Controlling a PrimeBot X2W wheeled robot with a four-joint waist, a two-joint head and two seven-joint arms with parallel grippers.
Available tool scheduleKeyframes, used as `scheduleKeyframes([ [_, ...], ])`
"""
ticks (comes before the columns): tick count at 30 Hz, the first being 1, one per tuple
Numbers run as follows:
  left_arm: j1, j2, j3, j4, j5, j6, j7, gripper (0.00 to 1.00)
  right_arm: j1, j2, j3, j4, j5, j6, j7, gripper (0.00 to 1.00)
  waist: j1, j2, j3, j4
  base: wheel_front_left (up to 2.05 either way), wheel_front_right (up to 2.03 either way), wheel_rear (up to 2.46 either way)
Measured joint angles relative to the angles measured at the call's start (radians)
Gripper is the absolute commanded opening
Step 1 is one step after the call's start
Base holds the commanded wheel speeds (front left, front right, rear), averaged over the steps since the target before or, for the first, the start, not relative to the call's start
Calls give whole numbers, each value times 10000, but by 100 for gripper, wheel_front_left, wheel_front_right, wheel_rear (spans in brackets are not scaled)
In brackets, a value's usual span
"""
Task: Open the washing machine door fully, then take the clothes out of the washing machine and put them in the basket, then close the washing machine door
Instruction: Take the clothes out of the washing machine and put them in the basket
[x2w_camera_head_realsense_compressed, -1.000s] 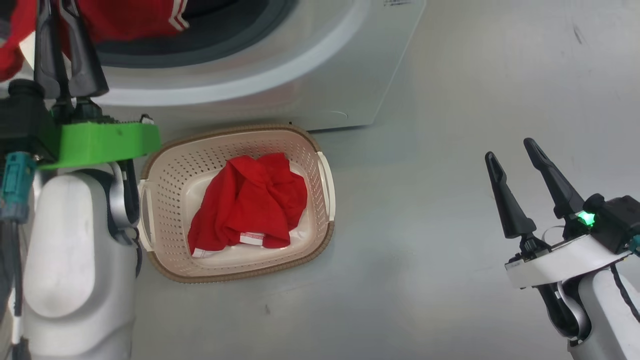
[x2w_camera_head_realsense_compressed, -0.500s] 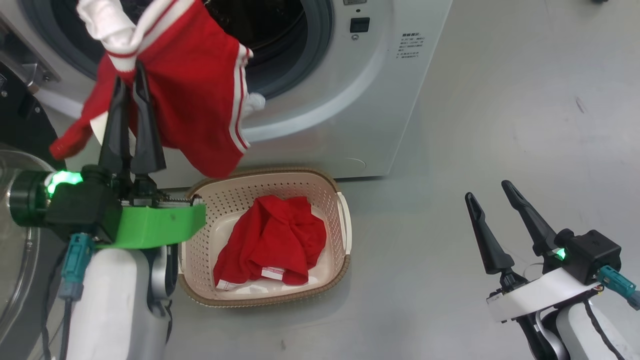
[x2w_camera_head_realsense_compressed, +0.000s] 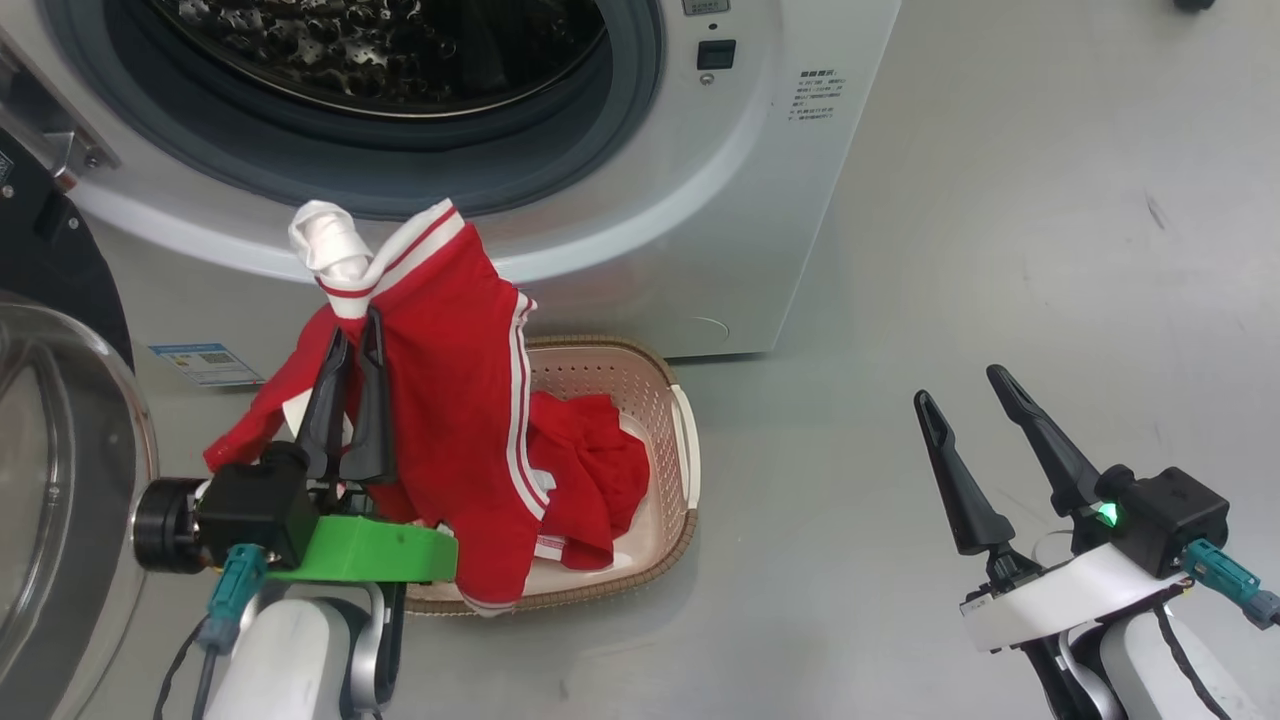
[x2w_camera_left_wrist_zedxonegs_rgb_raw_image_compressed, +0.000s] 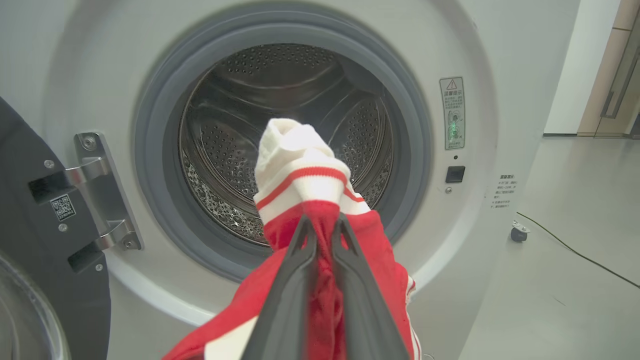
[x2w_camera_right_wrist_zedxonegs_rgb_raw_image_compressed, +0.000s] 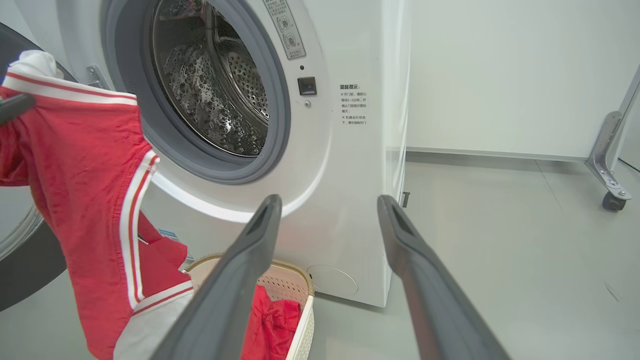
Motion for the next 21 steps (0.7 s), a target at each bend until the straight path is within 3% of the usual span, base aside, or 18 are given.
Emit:
scheduleKeyframes([
  [8, -11, 12, -268, 976, -159, 0, 0, 0, -29, -21, 146, -263, 0, 0, 0, 100, 0, 0, 504, -264, 0, 0, 0],
  [21, -1466, 15, -779, 4381, -734, 0, 4, 0, -772, -372, 393, -800, 128, 0, 0, 100, 0, 0, 1844, -761, 0, 0, 0],
])
